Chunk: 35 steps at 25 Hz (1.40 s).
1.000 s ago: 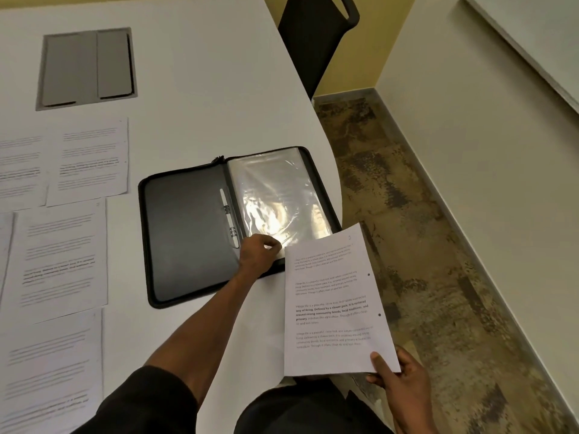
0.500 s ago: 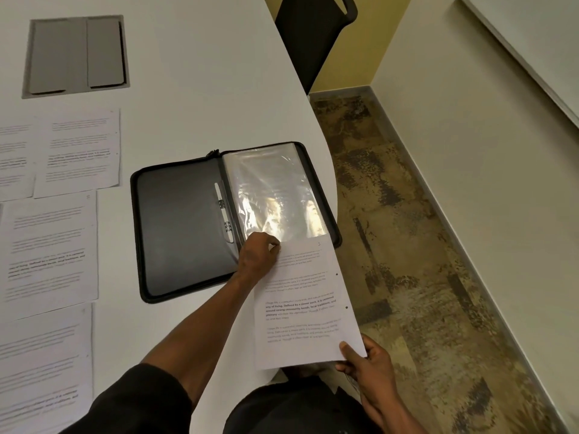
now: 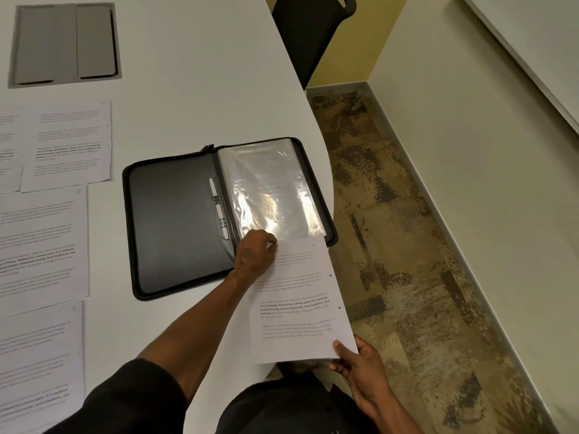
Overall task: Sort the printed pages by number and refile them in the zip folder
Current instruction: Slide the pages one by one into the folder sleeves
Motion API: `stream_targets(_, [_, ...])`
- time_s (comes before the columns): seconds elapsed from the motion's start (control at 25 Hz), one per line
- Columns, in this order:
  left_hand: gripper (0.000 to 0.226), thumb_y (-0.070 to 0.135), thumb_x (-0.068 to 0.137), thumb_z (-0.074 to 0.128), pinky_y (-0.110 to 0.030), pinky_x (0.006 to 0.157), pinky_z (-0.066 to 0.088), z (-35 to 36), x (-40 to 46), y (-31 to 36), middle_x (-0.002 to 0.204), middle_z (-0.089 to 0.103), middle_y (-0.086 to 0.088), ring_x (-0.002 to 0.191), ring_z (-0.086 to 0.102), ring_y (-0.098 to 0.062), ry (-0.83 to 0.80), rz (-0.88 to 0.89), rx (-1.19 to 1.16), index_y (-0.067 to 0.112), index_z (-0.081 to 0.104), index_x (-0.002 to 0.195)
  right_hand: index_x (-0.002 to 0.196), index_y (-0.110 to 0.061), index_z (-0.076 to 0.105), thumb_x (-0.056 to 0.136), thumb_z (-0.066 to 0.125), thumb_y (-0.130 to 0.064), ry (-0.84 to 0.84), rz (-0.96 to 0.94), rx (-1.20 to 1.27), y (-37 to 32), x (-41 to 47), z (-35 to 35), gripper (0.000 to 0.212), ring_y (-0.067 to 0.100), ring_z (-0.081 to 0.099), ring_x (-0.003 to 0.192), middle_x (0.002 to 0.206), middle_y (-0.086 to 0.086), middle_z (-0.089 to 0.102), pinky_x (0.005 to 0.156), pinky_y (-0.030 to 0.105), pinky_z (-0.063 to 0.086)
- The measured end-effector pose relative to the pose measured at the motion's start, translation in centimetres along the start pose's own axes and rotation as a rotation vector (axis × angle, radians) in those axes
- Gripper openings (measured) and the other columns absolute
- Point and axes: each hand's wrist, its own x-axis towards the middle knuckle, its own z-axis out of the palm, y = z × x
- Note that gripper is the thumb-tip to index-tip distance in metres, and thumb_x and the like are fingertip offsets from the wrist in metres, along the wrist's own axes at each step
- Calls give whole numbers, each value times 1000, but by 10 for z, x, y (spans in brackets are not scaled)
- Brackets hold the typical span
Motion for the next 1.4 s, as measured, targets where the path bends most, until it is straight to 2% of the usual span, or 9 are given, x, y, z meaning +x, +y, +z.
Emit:
stream_targets(0.08, [16,19,90,64,-36,82,47,1,-1,2,99,72,-5,97,61,-25,17,11,6,13,76,99,113,1,67,94,62,2,2,13,10,-6,7,-1,20,27,64,72,101,19,76,58,31,57])
stream_targets(0.24, [15,17,89,64,-38,80,48,3,-3,3,98,72,-6,92,61,-25,47,46,13,12,76,96,113,-2,66,95,60,1,-20,16,5,-10,13,-4,19,31,69,88,106,16,76,68,36,57])
stream_targets(0.4, [14,17,89,63,-37,74,47,7,-1,5,90,72,-4,84,60,-24,59,91,43,13,76,90,110,-5,68,95,61,0,-16,7,-9,-7,10,-3,18,30,68,86,103,14,76,67,35,57])
stream_targets(0.84, [9,18,87,68,-37,83,49,17,0,-2,92,73,0,89,62,-22,28,105,3,16,76,92,107,-7,69,96,60,-2,20,-13,50,-26,30,5,14,25,69,86,98,10,77,73,37,57])
stream_targets(1.0, [17,18,87,69,-33,90,47,10,-16,-1,105,70,-3,103,59,-20,102,67,-89,13,75,102,108,-7,68,96,62,-4,32,-2,35,-27,44,14,14,27,69,91,103,13,76,71,36,59])
stream_targets(1.12, [26,21,88,69,-26,86,41,7,-53,0,111,62,-3,106,54,-19,247,-244,-215,14,71,112,112,-8,68,97,62,-7,32,34,22,-22,50,13,16,31,66,91,103,16,75,70,36,60])
stream_targets(1.2, [31,23,86,72,-26,85,42,11,-86,-5,114,58,-3,108,54,-22,260,-376,-261,16,68,116,113,-8,67,98,61,-6,46,42,-6,-16,52,12,16,31,67,88,103,17,75,68,35,60])
stream_targets(1.28, [36,28,87,72,-29,94,43,19,-114,-13,126,56,-3,120,50,-24,164,-349,-209,20,65,121,114,-6,65,99,58,-3,75,34,-32,-13,56,15,17,26,69,81,101,17,74,66,33,59])
stream_targets(1.4, [43,39,92,66,-39,111,35,29,-129,-24,150,43,-1,140,35,-22,46,-173,-78,25,60,132,117,-3,62,100,55,-2,105,31,-25,-17,63,22,19,21,67,73,100,15,72,67,34,56])
